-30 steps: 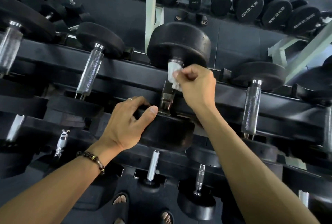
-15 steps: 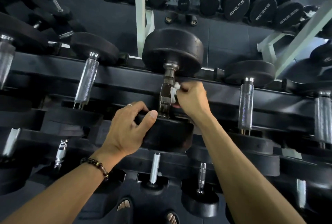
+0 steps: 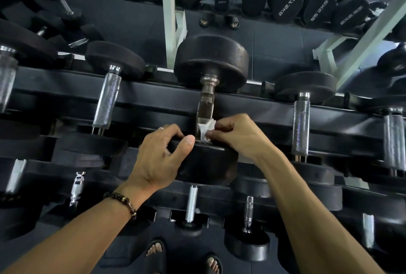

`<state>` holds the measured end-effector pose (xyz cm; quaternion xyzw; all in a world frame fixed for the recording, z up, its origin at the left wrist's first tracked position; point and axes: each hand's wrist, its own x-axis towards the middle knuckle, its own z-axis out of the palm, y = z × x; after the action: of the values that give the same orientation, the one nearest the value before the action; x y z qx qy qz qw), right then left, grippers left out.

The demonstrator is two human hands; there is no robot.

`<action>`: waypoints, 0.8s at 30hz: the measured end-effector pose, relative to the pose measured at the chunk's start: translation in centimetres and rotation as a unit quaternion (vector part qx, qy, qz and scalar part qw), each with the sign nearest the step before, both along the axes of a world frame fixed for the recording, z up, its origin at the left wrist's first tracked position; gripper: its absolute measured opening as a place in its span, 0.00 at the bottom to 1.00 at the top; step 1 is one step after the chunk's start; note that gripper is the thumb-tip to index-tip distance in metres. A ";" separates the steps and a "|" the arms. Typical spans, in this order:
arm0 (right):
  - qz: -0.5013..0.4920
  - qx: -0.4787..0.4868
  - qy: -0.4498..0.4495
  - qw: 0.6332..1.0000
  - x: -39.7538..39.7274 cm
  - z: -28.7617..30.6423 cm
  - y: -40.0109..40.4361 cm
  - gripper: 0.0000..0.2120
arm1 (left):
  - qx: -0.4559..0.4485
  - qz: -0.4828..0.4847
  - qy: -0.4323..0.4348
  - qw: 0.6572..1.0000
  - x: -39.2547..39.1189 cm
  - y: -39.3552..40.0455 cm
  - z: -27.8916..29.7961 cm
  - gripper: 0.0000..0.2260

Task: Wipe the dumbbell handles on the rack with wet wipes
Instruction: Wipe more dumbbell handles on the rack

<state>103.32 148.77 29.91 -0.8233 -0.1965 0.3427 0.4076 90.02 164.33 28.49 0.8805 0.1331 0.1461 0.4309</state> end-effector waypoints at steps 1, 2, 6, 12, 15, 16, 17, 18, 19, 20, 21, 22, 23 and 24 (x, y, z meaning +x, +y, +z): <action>0.001 0.015 -0.014 1.000 0.3 0.1 0.2 0.06 | 0.000 -0.001 -0.002 1.000 0.0 0.0 0.0 0.15; -0.029 0.051 -0.027 0.998 0.6 0.2 0.7 0.04 | -0.001 -0.001 -0.002 1.000 0.0 0.1 0.0 0.14; -0.167 0.213 -0.003 0.963 0.8 0.8 2.5 0.07 | 0.000 0.003 0.000 1.000 0.0 0.0 0.0 0.15; -0.019 0.001 -0.062 0.998 -0.4 0.0 0.6 0.12 | 0.021 0.004 0.000 1.000 -0.1 0.0 0.1 0.15; -0.063 0.106 -0.066 0.990 0.3 0.2 1.7 0.18 | 0.025 0.005 -0.005 1.000 -0.1 -0.1 0.0 0.15; -0.077 0.151 -0.062 0.984 0.5 0.2 2.3 0.21 | 0.024 0.006 -0.007 1.000 -0.1 -0.1 0.0 0.15; -0.095 0.178 -0.069 0.977 0.5 0.2 2.8 0.22 | 0.023 0.005 -0.009 1.000 -0.1 -0.1 0.0 0.15; -0.118 0.181 -0.082 0.973 0.4 0.1 3.2 0.22 | 0.024 0.005 -0.010 1.000 -0.1 -0.1 0.0 0.15; -0.137 0.170 -0.093 0.972 0.2 0.0 3.3 0.22 | 0.024 0.003 -0.010 1.000 -0.1 -0.1 -0.1 0.15; -0.141 0.148 -0.095 0.974 0.2 -0.2 3.1 0.21 | 0.024 0.001 -0.010 1.000 -0.1 -0.1 -0.1 0.15; -0.127 0.118 -0.084 0.981 0.1 -0.4 2.6 0.20 | 0.023 0.000 -0.009 1.000 -0.1 -0.1 -0.2 0.16; -0.100 0.089 -0.058 0.989 0.0 -0.4 2.1 0.17 | 0.022 0.001 -0.009 1.000 -0.1 -0.1 -0.2 0.16; -0.076 0.070 -0.027 0.994 0.0 -0.2 1.7 0.15 | 0.023 0.001 -0.009 1.000 -0.1 -0.1 -0.2 0.16; -0.072 0.069 -0.007 0.995 0.0 0.0 1.7 0.15 | 0.022 0.001 -0.010 1.000 -0.1 0.0 -0.3 0.16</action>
<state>103.32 150.46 29.90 -0.8080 -0.1626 0.2919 0.4853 89.88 164.30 28.22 0.8884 0.1263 0.1579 0.4123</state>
